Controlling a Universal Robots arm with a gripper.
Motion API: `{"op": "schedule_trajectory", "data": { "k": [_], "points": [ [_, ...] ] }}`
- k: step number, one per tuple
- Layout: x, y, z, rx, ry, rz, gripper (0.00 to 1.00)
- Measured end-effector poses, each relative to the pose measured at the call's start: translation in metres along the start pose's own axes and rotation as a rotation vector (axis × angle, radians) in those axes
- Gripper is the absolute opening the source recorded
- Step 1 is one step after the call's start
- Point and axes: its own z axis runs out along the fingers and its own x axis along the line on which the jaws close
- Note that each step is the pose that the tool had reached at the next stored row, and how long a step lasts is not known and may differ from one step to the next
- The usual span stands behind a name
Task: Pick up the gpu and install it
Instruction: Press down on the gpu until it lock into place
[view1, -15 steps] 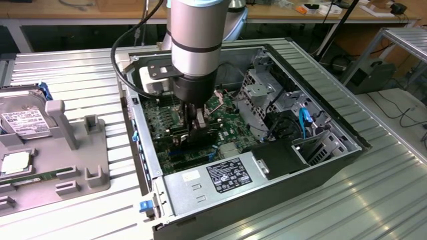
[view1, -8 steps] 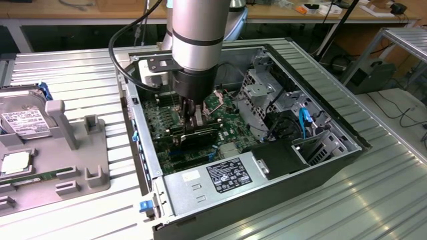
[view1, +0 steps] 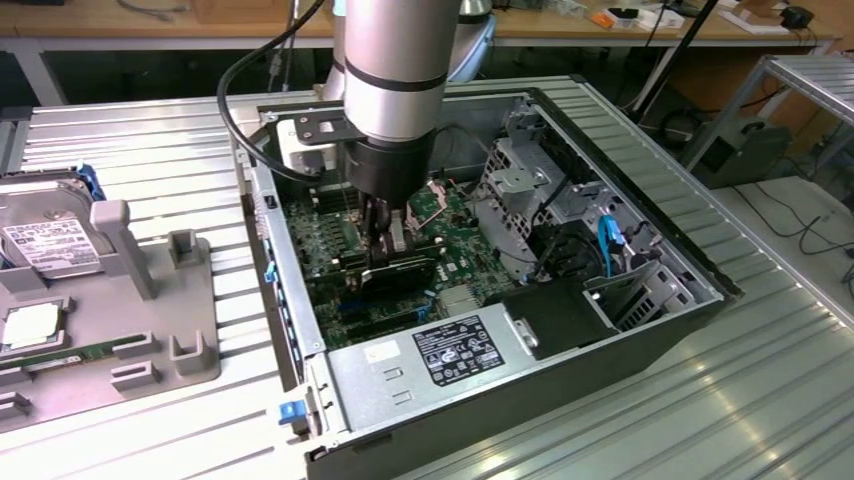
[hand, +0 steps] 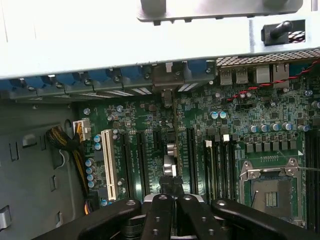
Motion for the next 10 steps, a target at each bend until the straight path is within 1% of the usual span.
{"op": "schedule_trajectory", "data": {
  "k": [6, 9, 10],
  "points": [
    [0.000, 0.0005, -0.0001, -0.0001, 0.0002, 0.000, 0.11],
    [0.001, 0.0133, 0.0007, -0.0013, 0.0002, 0.000, 0.11],
    [0.002, 0.0224, 0.0009, -0.0028, 0.0004, 0.000, 0.11]
  ]
}}
